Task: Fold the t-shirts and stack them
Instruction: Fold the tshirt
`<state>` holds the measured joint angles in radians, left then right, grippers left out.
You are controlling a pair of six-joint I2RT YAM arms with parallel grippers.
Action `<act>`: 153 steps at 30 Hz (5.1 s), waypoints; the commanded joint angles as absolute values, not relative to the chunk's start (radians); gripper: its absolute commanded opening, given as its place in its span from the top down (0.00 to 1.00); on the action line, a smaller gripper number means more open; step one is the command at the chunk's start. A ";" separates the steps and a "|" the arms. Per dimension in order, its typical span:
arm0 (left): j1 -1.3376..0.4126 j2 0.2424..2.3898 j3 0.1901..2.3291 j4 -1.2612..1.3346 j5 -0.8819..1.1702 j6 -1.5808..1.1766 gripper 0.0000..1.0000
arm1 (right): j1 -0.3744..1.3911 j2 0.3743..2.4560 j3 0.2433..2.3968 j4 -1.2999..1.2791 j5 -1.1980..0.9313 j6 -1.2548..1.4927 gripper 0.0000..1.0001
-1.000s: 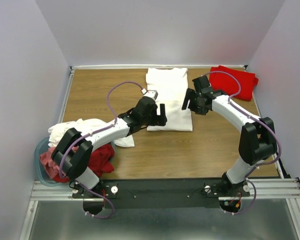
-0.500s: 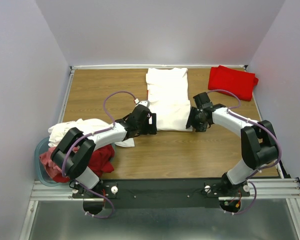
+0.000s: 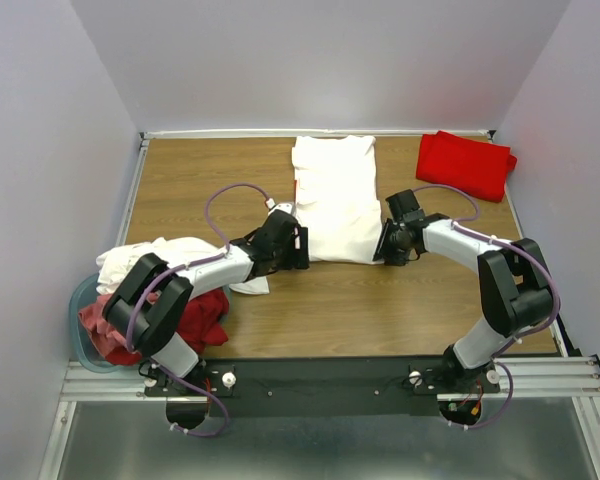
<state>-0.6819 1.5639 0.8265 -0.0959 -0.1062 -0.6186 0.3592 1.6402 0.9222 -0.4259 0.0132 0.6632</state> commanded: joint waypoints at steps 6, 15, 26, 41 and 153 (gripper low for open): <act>-0.678 1.643 0.848 -0.089 -0.163 -0.615 0.25 | 0.365 1.675 0.874 -0.408 0.009 0.675 0.69; -0.680 1.697 0.879 -0.064 -0.182 -0.607 0.29 | 0.364 1.663 0.867 -0.408 0.006 0.676 0.73; -0.678 1.695 0.858 -0.071 -0.189 -0.612 0.45 | 0.364 1.651 0.862 -0.408 0.006 0.683 0.76; -0.686 1.749 0.828 -0.048 -0.158 -0.632 0.70 | 0.364 1.658 0.880 -0.410 0.005 0.673 0.88; -0.698 1.249 0.865 -0.230 0.149 -0.701 1.00 | 0.379 1.479 1.477 -0.786 0.296 0.611 0.99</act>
